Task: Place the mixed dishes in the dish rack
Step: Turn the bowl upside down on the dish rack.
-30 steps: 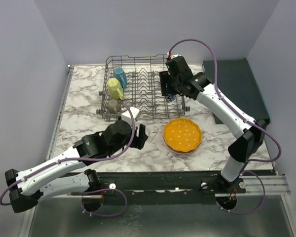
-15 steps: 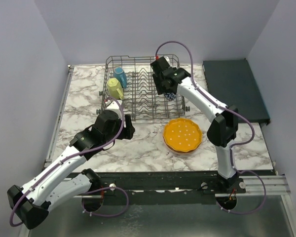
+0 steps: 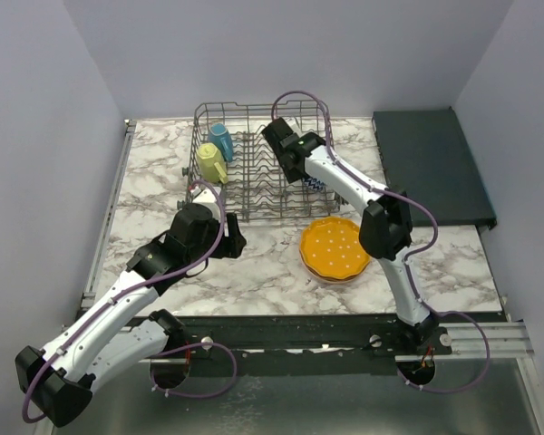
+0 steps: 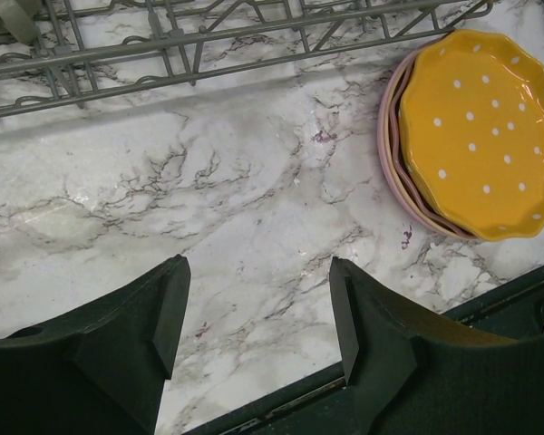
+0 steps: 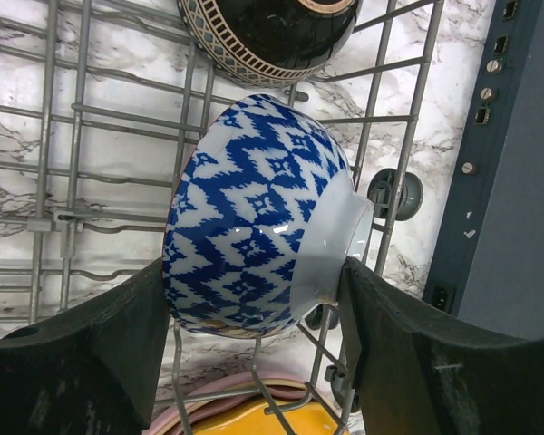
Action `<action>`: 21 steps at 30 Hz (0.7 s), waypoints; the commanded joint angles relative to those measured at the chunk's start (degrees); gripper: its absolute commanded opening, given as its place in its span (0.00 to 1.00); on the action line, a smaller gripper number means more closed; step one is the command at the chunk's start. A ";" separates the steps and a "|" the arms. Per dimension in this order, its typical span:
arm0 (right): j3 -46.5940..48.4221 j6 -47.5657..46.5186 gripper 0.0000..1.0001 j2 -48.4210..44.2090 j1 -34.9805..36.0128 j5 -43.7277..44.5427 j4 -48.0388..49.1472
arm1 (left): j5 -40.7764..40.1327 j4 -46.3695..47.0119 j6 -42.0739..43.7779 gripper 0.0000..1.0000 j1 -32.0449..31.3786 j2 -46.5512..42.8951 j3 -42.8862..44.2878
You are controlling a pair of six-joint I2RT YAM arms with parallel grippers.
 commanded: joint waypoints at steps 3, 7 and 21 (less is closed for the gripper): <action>-0.03 -2.41 0.30 1.52 0.41 5.50 0.26 | 2.18 1.60 1.34 0.69 0.29 -0.64 -0.61; 0.14 -2.37 0.30 3.07 0.51 5.06 0.18 | 1.81 1.64 1.60 0.69 0.37 0.31 -0.62; -1.09 -1.74 0.39 6.74 0.99 4.86 0.72 | 3.97 2.14 2.48 0.69 2.86 1.54 -0.66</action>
